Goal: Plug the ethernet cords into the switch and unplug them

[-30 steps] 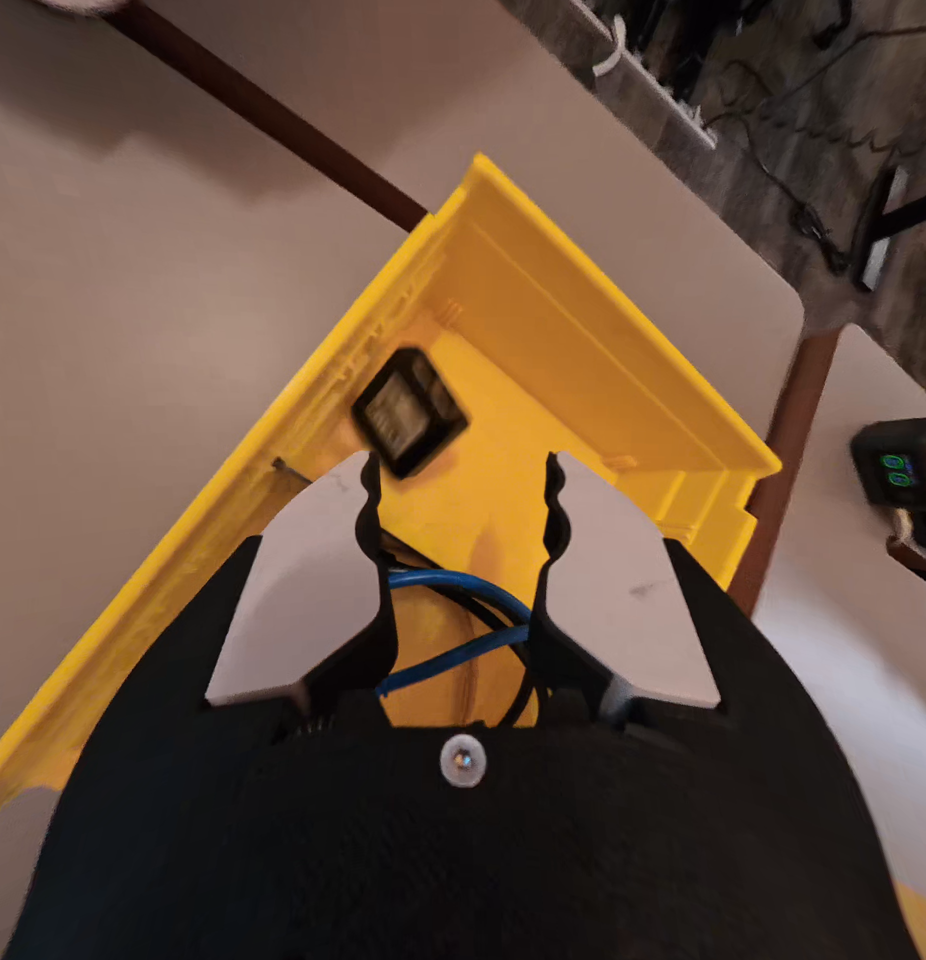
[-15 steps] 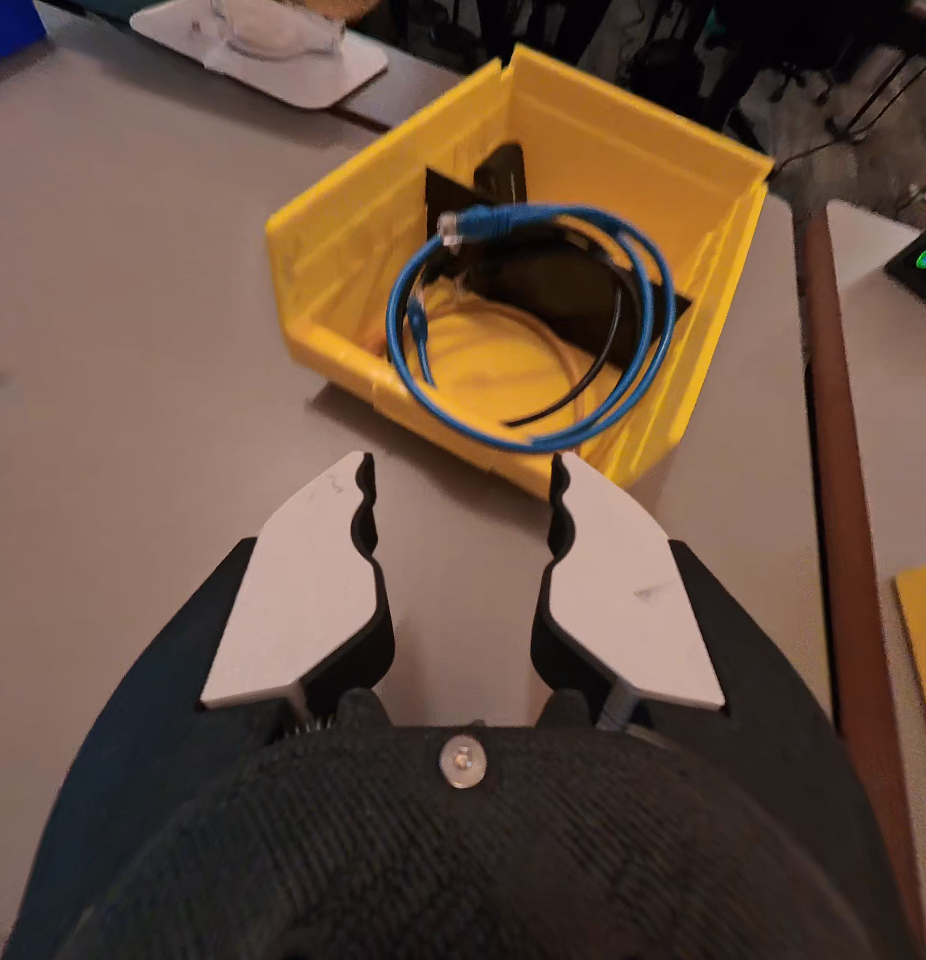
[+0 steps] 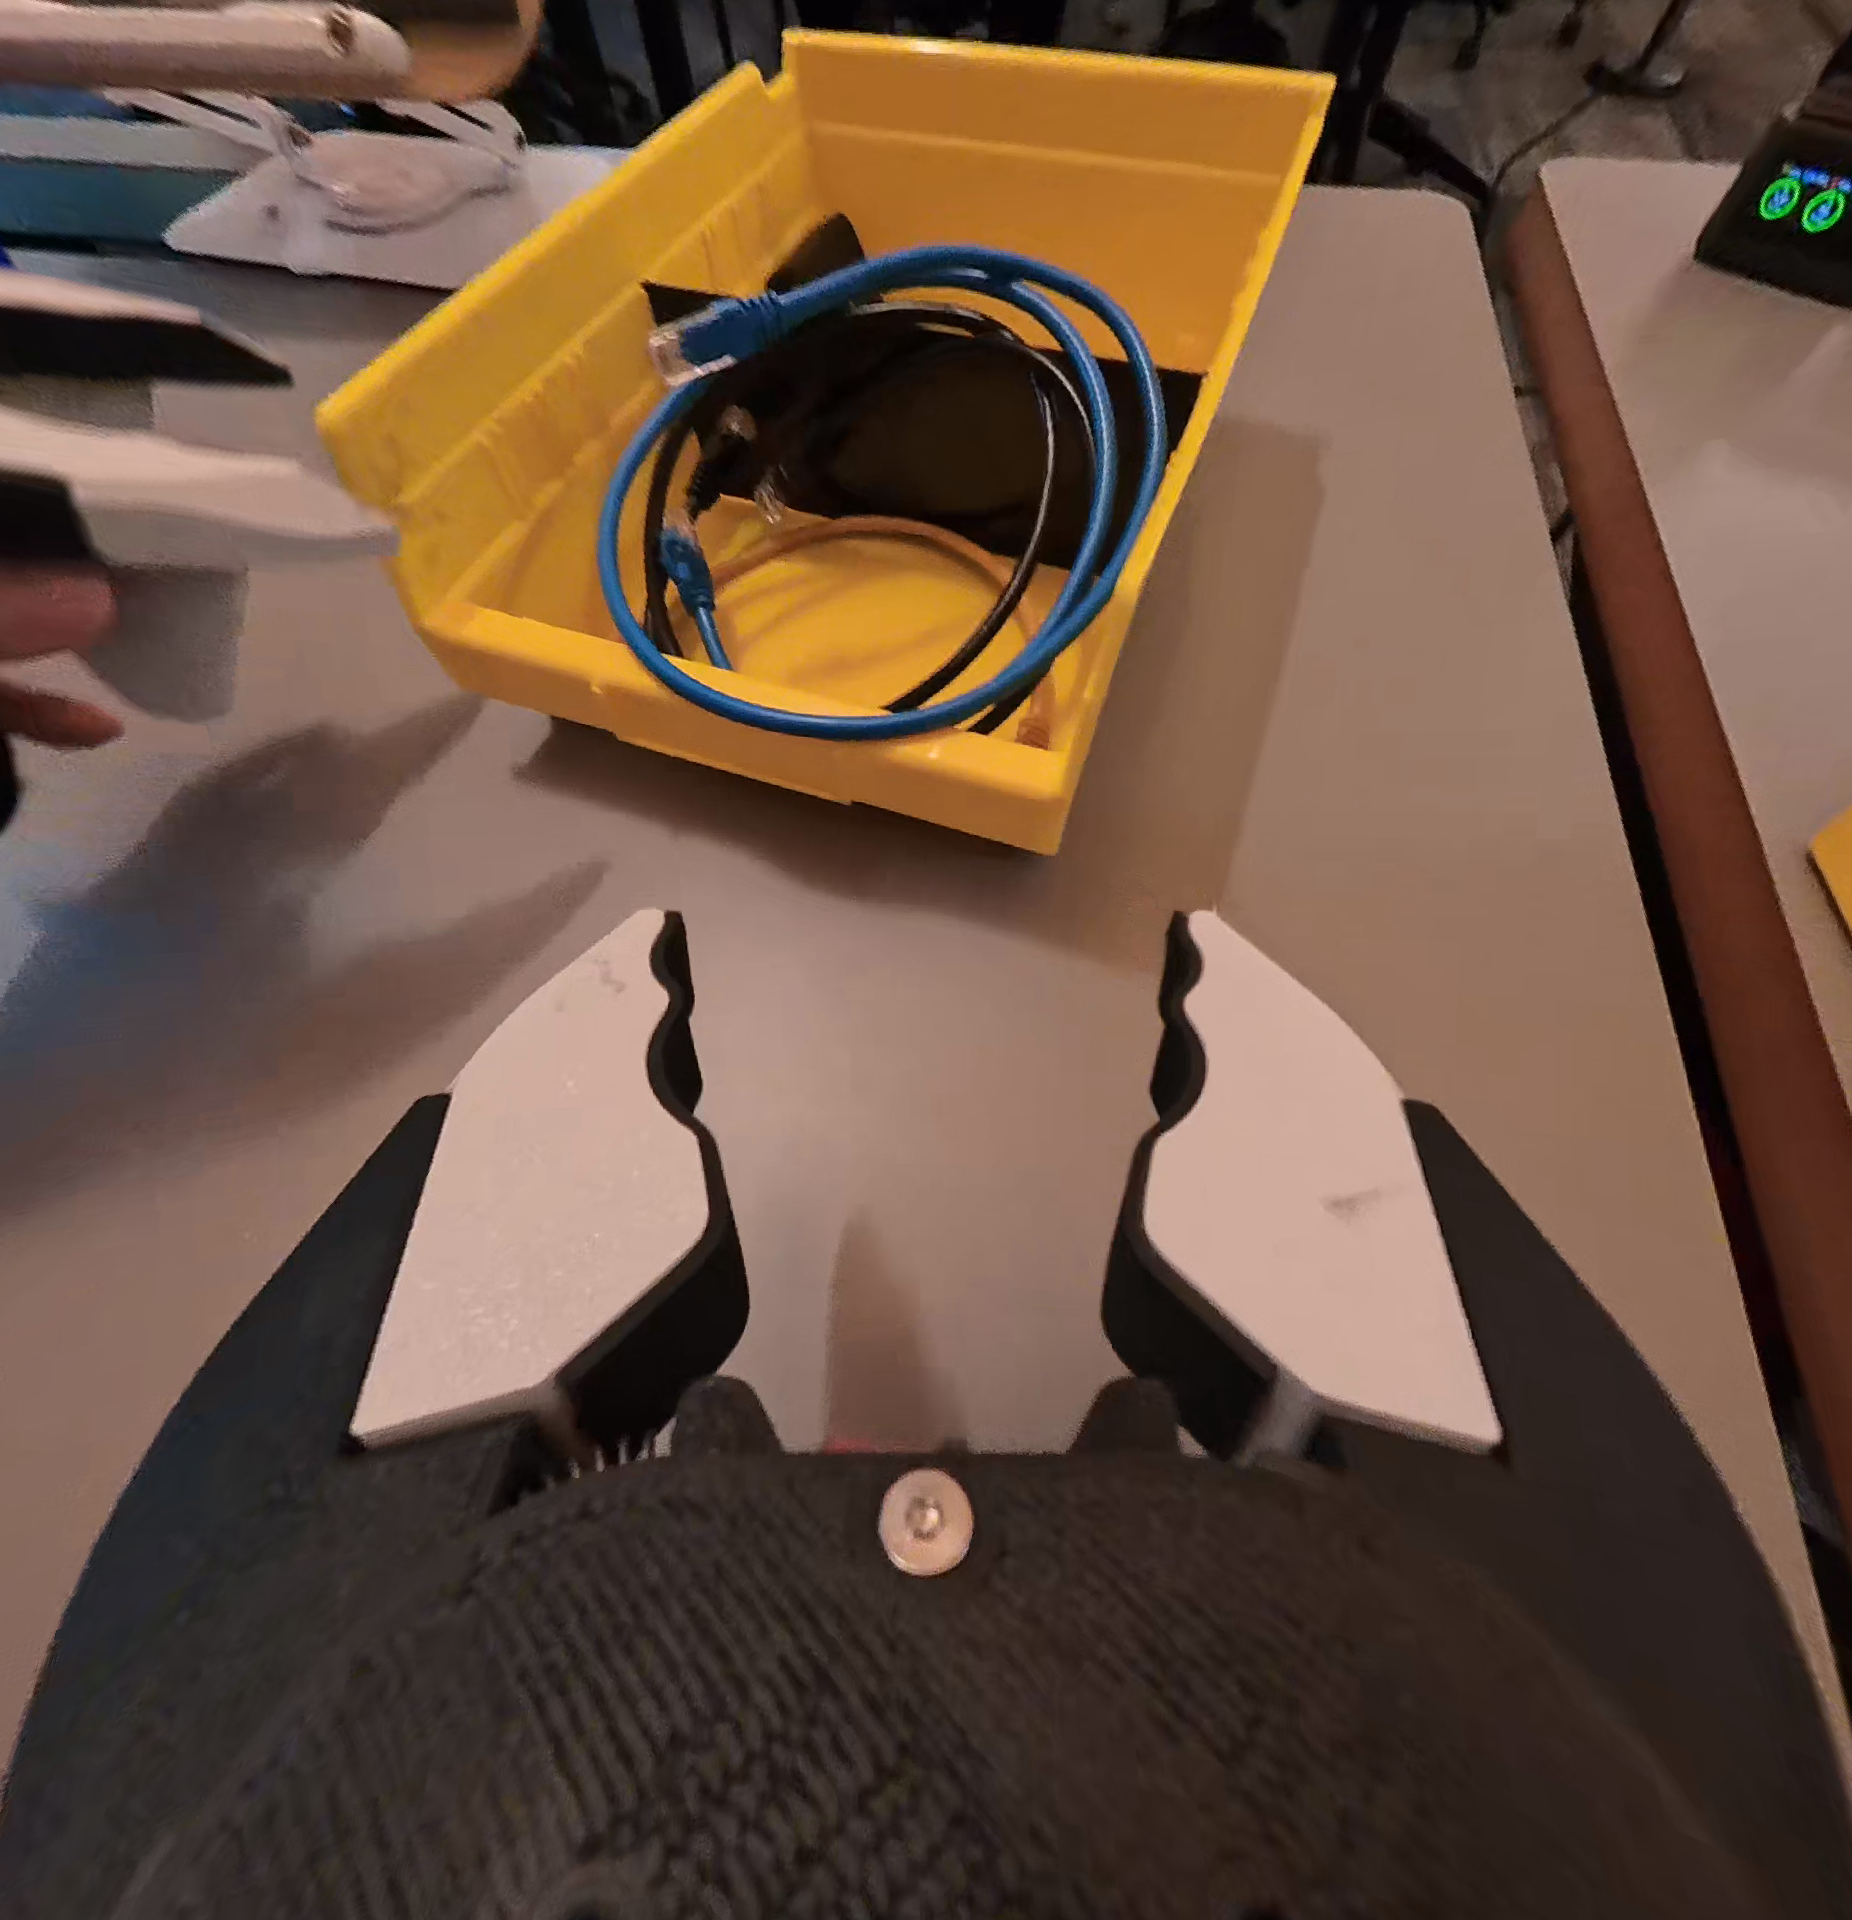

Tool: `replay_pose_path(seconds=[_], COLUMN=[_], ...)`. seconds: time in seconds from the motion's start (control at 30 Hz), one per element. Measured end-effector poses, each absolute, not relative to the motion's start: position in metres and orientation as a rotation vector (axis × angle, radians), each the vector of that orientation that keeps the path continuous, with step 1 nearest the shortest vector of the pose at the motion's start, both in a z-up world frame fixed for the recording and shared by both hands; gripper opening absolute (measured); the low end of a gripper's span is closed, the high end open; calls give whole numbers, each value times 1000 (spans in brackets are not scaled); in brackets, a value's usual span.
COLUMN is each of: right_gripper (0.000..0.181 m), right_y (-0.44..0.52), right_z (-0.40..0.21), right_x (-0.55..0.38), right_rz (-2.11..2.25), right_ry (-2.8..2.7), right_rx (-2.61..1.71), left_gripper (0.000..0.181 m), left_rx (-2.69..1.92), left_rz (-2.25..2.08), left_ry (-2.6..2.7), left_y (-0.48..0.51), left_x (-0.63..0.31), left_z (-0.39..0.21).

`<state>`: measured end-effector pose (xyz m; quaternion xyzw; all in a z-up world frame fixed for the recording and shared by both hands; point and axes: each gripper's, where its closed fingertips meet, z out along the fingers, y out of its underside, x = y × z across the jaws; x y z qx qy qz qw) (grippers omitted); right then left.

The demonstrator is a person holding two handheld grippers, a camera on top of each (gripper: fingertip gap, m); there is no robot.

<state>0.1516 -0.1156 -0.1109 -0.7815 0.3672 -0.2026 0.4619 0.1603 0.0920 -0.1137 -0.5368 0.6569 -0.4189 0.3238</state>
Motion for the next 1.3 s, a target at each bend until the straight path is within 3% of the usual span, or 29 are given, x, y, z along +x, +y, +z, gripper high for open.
replay_pose_path(seconds=[0.3, 0.33, 0.37, 0.53, 0.73, 0.8, 1.03, 1.3], right_gripper=[89, 89, 89, 88, 88, 88, 87, 89], right_y=[-121, -121, -121, -117, -105, -101, -81, 4], right_z=[-115, -115, -114, -108, -101, -92, -47, -33], right_x=[156, 155, 155, 154, 146, 141, 111, 59], right_rz=[-587, -588, -582, -606, -612, -603, -659, -492], right_ry=[904, 905, 906, 890, 833, 805, 637, 393], right_rx=[-1977, -1978, -1976, -1976, -2007, -1989, -1949, -1921], left_gripper=[85, 78, 58, 38, 31, 14, 8, 7], left_rx=[-1576, -1606, -1641, -1635, -1494, -1513, -1438, -1334], left_rz=[-821, -796, -762, -558, -491, -570, -782, -870], left_ry=[1907, 1946, 2004, 2056, 1979, 1949, 2127, 2276], left_y=[96, 96, 95, 105, 131, 144, 179, 245], left_x=[223, 228, 230, 244, 258, 257, 182, 3], left_z=[-108, -112, -119, -138, -141, -139, -140, -140])
